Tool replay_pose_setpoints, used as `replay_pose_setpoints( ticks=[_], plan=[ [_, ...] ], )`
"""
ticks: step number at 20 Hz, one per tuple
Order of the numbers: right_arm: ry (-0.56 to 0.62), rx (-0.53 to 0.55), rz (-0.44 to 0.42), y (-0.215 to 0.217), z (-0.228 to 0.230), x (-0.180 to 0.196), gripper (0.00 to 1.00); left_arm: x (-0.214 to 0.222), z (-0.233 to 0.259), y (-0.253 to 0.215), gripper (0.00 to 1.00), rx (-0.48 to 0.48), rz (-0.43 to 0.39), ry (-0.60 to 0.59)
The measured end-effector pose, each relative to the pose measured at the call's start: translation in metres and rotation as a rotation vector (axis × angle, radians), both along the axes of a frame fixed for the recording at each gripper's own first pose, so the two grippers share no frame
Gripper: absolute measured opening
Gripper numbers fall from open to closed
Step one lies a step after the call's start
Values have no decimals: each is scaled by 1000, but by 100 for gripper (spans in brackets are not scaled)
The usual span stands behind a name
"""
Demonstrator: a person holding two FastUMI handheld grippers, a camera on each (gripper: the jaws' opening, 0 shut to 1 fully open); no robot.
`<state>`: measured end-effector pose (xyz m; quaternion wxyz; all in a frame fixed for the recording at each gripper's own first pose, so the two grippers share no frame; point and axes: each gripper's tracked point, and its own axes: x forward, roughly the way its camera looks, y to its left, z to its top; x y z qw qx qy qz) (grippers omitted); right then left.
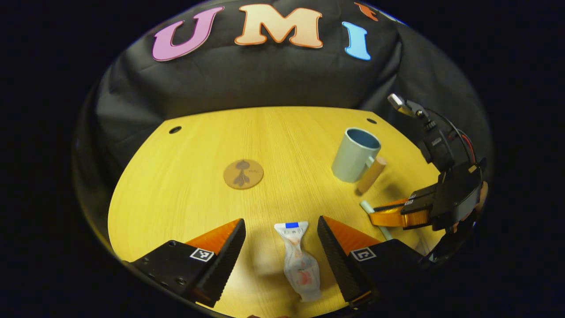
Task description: Put the toothbrush and toothpaste on the desktop into the cup, then pick up the cup and place it on the coaster on the desktop.
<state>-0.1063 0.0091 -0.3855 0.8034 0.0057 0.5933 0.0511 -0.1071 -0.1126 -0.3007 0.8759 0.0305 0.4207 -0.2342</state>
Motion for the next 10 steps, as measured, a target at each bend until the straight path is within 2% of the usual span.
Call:
replay_pose_setpoints(
  ticks=[6, 10],
  plan=[
    [-10, -4, 22, 0, 0, 1, 4, -17, -34, 0, 96, 60, -18, 99],
    [-12, 2, 30, 1, 0, 0, 4, -20, -48, 0, 95, 100, -31, 122]
  ],
)
